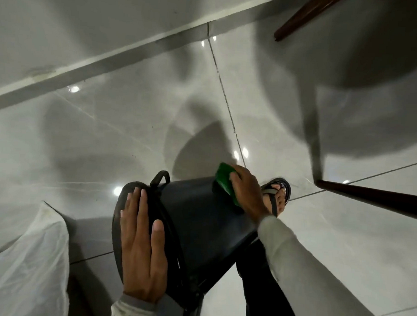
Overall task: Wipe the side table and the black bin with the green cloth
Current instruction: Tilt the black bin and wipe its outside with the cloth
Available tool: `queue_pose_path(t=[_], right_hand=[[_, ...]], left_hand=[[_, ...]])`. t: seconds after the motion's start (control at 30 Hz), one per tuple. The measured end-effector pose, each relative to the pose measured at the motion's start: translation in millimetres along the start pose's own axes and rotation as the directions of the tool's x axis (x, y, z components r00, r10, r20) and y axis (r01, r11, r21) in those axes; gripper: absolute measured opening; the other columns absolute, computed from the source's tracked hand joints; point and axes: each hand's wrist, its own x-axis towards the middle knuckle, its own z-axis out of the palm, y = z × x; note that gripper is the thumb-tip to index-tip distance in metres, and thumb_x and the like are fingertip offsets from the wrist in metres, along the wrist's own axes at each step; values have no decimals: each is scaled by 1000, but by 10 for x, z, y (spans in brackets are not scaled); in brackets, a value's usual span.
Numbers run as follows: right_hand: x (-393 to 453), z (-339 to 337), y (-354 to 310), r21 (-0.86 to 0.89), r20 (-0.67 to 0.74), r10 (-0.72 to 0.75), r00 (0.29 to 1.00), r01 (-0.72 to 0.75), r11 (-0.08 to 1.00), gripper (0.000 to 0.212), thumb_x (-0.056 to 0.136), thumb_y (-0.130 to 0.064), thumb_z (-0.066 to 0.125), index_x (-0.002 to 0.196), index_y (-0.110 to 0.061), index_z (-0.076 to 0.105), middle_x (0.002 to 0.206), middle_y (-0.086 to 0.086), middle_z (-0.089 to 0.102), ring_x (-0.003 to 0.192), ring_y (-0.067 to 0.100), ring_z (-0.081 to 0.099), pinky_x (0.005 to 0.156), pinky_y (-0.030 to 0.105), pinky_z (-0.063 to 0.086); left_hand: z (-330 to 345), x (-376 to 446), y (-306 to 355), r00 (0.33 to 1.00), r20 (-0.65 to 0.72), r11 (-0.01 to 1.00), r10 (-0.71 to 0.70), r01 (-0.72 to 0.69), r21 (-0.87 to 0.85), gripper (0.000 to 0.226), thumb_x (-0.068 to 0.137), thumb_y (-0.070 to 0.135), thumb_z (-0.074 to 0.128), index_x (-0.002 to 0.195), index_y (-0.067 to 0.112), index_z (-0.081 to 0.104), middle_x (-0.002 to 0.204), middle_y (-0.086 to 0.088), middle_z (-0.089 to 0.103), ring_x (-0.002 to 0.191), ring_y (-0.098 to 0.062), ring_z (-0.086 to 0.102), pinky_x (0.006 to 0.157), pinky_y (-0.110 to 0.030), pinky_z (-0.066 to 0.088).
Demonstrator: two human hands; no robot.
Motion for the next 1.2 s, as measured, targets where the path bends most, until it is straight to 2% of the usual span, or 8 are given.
queue_pose_path(t=[0.2, 0.3, 0.47, 0.67, 0.8, 0.93, 1.1, 1.2], right_hand=[[-1048, 462, -316, 71, 214, -598, 773, 598, 798, 50, 92, -36, 65, 142, -38, 57, 149, -8, 59, 143, 9, 52, 122, 27, 35], [-1259, 95, 312, 98, 169, -485, 858, 475, 875, 62, 88, -23, 64, 148, -33, 50, 160, -2, 45, 156, 21, 37, 129, 34, 29], [-255, -98, 296, -17, -53, -79, 995, 78, 997, 46, 101, -4, 52, 146, -9, 56, 146, 13, 61, 139, 34, 55, 120, 41, 41], [-1194, 472, -68, -1, 160, -611, 775, 619, 786, 53, 99, -53, 59, 149, -42, 49, 157, -11, 48, 151, 8, 39, 127, 30, 29], [-1178, 65, 590, 65, 120, -452, 884, 447, 892, 54, 100, -48, 62, 149, -32, 47, 160, -6, 43, 155, 16, 36, 129, 34, 31], [-340, -120, 434, 16, -63, -131, 989, 132, 991, 45, 102, -18, 66, 145, -12, 56, 143, 10, 61, 137, 31, 56, 119, 47, 42], [-1056, 310, 29, 79, 115, -552, 826, 547, 834, 50, 96, -48, 65, 144, -41, 54, 153, -14, 50, 147, 10, 45, 124, 36, 38], [-1518, 232, 412, 108, 155, -604, 781, 595, 797, 57, 97, -54, 60, 151, -45, 42, 163, -10, 37, 158, 17, 30, 129, 33, 29]], left_hand=[[-64, -35, -134, 999, -6, 998, -40, 40, -41, 65, 103, 33, 23, 158, -1, 32, 170, -9, 30, 162, -20, 22, 130, -62, 20], [-66, -39, -153, 999, 0, 999, -46, 46, -24, 63, 104, 35, 23, 159, 7, 32, 171, -4, 29, 163, -19, 21, 132, -60, 16], [-23, -31, -115, 1000, 9, 999, 29, -29, 13, 56, 105, 33, 25, 160, 21, 28, 172, -5, 28, 163, -19, 19, 130, -65, 17], [-63, -38, -177, 999, -19, 1000, -26, 26, -3, 63, 104, 35, 25, 162, 10, 26, 170, 4, 26, 161, -17, 22, 131, -60, 18], [-21, -29, -130, 1000, -23, 1000, 0, 0, 3, 58, 104, 36, 26, 160, 22, 21, 166, 20, 21, 161, -8, 19, 132, -59, 17], [26, 16, -25, 999, -31, 1000, 10, -9, 17, 54, 103, 35, 28, 157, 29, 33, 169, -1, 34, 160, -15, 24, 130, -62, 19], [-9, -15, -18, 998, -27, 998, -59, 59, -8, 45, 100, 39, 29, 138, 34, 53, 167, -10, 37, 158, -28, 30, 128, -65, 21], [-11, -38, 13, 996, -36, 996, -85, 85, -15, 46, 99, 40, 29, 137, 35, 53, 167, -10, 37, 159, -28, 29, 128, -65, 20]])
